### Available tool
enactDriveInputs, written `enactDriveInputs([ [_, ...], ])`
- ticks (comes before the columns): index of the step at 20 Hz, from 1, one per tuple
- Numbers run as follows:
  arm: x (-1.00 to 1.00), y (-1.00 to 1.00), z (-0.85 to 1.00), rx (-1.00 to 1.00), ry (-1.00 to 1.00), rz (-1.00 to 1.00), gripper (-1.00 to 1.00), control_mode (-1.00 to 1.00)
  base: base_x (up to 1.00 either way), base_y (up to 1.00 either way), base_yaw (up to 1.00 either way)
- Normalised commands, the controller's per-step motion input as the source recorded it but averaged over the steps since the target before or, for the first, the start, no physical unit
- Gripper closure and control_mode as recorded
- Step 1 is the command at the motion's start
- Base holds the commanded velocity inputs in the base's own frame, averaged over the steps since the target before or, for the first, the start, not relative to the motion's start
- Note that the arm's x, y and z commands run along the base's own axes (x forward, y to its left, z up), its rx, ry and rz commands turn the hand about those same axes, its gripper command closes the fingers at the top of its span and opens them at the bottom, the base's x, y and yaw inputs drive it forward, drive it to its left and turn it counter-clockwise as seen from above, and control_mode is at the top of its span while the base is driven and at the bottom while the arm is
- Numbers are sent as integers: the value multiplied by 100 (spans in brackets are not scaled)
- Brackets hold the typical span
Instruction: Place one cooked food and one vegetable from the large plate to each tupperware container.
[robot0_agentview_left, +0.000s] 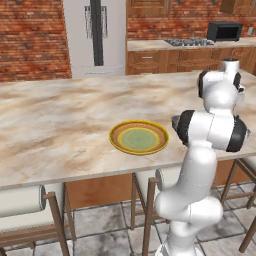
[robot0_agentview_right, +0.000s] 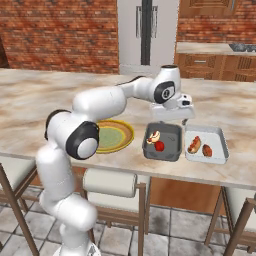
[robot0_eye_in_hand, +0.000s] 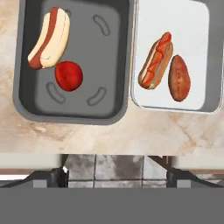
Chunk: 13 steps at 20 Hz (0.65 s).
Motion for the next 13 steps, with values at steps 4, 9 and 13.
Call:
enactDriveInputs([
  [4,-40,100,67,-6,3,2,-100,-100,0,0,0],
  [9,-3,100,36,8,19,0,-100,-100,0,0,0],
  [13,-23,100,22,26,7,0,-100,-100,0,0,0],
])
